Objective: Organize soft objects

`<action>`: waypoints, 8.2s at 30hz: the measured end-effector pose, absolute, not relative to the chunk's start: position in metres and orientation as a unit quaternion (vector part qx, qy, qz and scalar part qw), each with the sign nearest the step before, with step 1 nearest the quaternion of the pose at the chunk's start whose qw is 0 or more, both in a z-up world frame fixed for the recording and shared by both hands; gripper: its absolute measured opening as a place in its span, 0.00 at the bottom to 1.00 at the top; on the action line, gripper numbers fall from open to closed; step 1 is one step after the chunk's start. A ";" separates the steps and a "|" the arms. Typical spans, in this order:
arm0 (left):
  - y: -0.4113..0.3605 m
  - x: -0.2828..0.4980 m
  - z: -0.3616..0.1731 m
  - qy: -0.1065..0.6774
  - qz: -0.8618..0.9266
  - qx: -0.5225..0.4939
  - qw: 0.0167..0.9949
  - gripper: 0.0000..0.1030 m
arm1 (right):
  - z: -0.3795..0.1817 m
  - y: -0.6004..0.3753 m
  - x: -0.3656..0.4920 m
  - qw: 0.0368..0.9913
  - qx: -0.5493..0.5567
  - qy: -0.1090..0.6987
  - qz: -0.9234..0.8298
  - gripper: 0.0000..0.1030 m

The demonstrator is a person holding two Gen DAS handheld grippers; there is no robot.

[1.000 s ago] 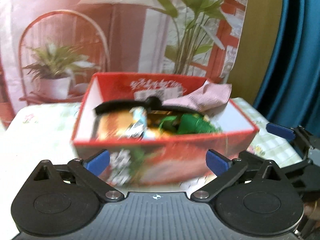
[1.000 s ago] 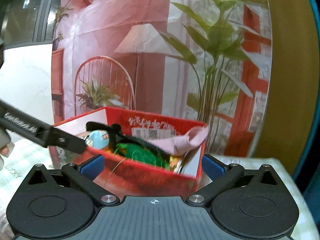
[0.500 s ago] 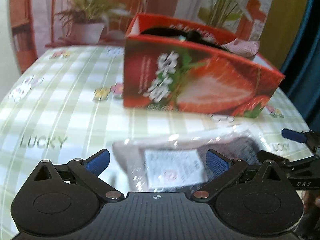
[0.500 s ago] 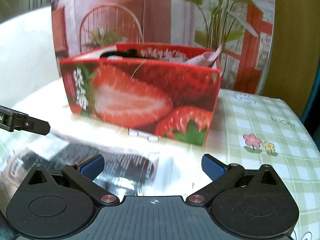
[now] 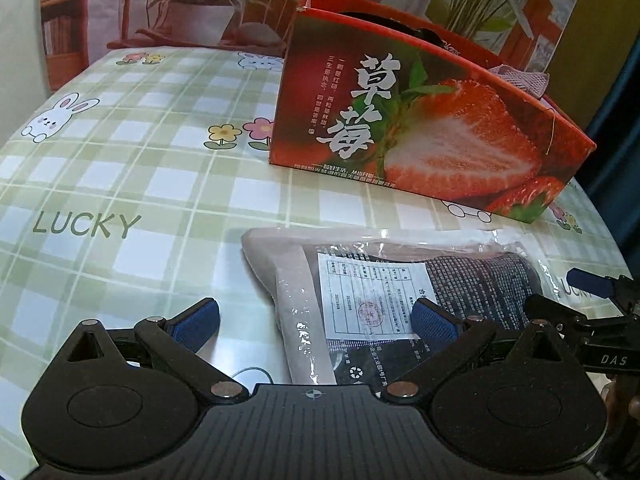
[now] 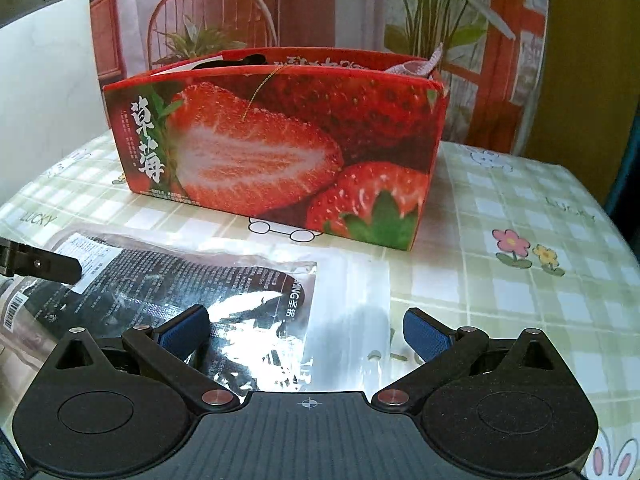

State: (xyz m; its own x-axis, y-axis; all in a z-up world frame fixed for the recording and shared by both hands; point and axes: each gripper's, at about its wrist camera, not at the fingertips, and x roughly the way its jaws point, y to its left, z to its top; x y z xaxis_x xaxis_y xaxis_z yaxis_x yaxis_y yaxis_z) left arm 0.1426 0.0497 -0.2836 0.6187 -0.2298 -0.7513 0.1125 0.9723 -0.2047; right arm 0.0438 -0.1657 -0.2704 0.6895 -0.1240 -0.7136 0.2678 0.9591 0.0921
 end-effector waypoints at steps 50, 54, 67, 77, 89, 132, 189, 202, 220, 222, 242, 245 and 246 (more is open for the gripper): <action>0.047 0.122 -0.284 0.418 -0.161 -0.087 0.890 0.71 | -0.281 -0.174 0.038 0.910 0.164 0.365 -0.106 1.00; 0.049 0.122 -0.284 0.417 -0.163 -0.087 0.890 0.71 | -0.280 -0.171 0.040 0.911 0.159 0.371 -0.086 1.00; 0.052 0.119 -0.280 0.409 -0.170 -0.093 0.892 0.65 | -0.275 -0.154 0.042 0.911 0.153 0.383 -0.015 0.89; 0.055 0.122 -0.278 0.402 -0.171 -0.106 0.893 0.65 | -0.258 -0.165 0.042 0.916 0.150 0.373 0.004 0.56; 0.074 0.120 -0.244 0.350 -0.193 -0.147 0.905 0.66 | -0.225 -0.160 0.032 0.937 0.073 0.342 0.024 0.42; 0.023 0.246 -0.167 0.273 -0.229 -0.085 0.931 0.66 | -0.173 -0.224 0.113 0.950 -0.149 0.273 -0.031 0.18; 0.018 0.258 -0.195 0.335 -0.149 -0.064 0.928 0.35 | -0.162 -0.236 0.126 0.942 -0.013 0.335 -0.025 0.04; 0.020 0.242 -0.168 0.311 -0.128 -0.041 0.941 0.94 | -0.154 -0.242 0.121 0.937 0.038 0.335 -0.088 0.25; 0.010 0.150 -0.065 0.204 -0.087 0.022 0.975 1.00 | -0.063 -0.241 0.076 0.955 0.128 0.232 -0.137 1.00; 0.006 0.137 -0.052 0.189 -0.088 0.030 0.978 1.00 | -0.050 -0.237 0.069 0.957 0.126 0.223 -0.137 1.00; -0.011 0.038 0.019 0.107 -0.058 0.035 0.992 1.00 | 0.046 -0.194 -0.008 0.968 0.100 0.154 -0.172 1.00; -0.011 0.037 0.019 0.107 -0.052 0.034 0.992 1.00 | 0.053 -0.191 -0.013 0.969 0.093 0.147 -0.173 1.00; -0.011 0.038 0.019 0.109 -0.051 0.031 0.992 1.00 | 0.054 -0.190 -0.014 0.969 0.091 0.147 -0.175 1.00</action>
State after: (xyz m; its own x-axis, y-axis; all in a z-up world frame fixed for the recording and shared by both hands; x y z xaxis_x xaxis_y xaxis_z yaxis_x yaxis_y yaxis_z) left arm 0.0375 -0.0111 0.0185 0.9710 -0.0949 -0.2195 0.1084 0.9928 0.0505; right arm -0.0136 -0.1902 0.0540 0.8957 -0.3121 -0.3168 0.3654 0.9225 0.1245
